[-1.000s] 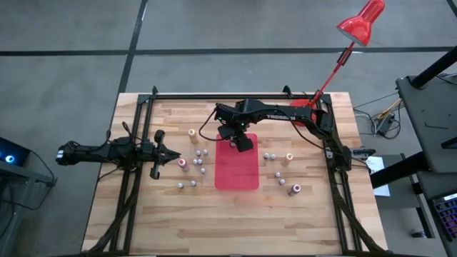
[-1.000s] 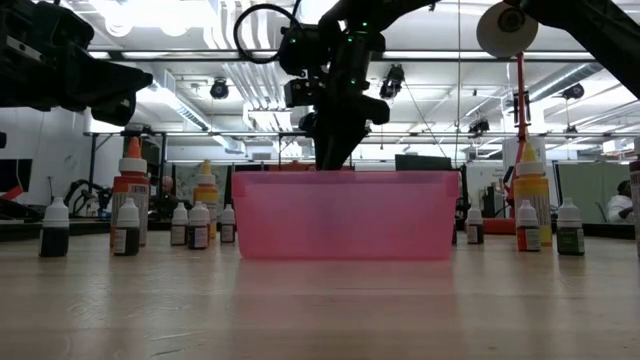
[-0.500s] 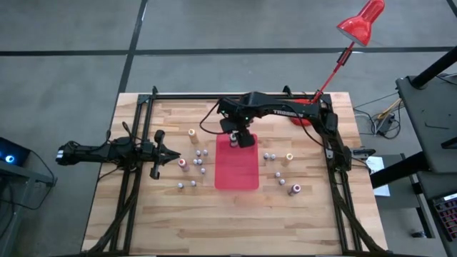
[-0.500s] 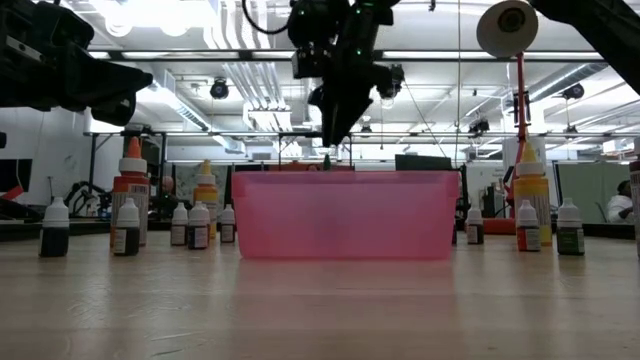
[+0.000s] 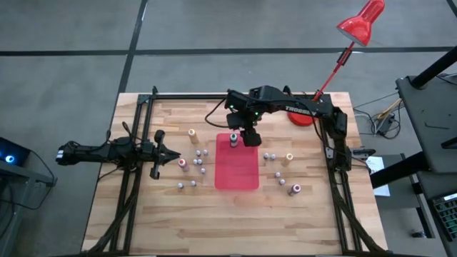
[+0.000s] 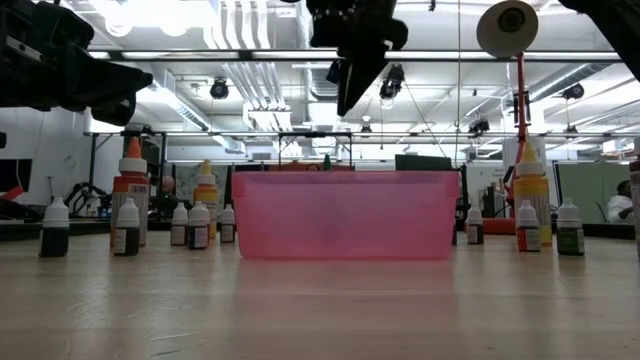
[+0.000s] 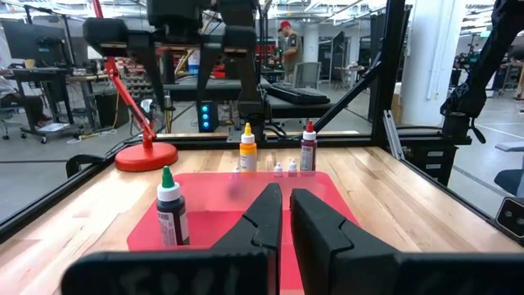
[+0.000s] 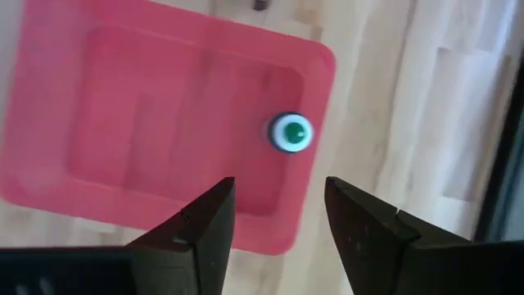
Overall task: Pick & Place food coloring
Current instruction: Put the large yellow food coloring bottle into the red bin
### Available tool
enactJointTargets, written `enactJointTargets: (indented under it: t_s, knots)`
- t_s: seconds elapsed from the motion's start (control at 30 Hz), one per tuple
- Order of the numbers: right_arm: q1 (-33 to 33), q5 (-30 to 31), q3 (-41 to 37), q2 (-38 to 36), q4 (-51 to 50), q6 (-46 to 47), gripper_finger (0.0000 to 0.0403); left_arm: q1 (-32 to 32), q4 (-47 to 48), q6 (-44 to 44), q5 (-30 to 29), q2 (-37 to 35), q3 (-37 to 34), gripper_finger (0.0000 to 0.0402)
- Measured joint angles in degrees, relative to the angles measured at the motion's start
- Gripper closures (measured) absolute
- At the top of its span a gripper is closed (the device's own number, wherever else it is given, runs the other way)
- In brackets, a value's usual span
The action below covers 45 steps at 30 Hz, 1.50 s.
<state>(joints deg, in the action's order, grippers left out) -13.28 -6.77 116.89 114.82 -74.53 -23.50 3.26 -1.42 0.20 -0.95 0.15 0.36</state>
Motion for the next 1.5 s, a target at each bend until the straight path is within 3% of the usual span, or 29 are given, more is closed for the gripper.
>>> enactJointTargets:
  t_s: [0.47,0.97,1.23,1.5]
  knots:
    - [0.39,-2.79,-0.82,-3.74,-0.06,2.81,0.0237,0.01,0.01,0.01,0.00,0.01,0.00,0.0399]
    - [0.26,-2.47,-15.17,-17.54,-2.39,5.55,0.0389,0.00,0.01,0.01,0.00,0.00,0.00,0.0399]
    - [0.39,-2.46,-24.57,-28.04,-5.42,6.21,0.0394,-0.01,0.01,0.01,0.00,-0.01,0.00,0.0399]
    - [0.81,-2.46,-25.50,-35.11,-12.86,3.63,0.0394,0.01,0.01,0.01,0.00,0.01,0.00,0.0399]
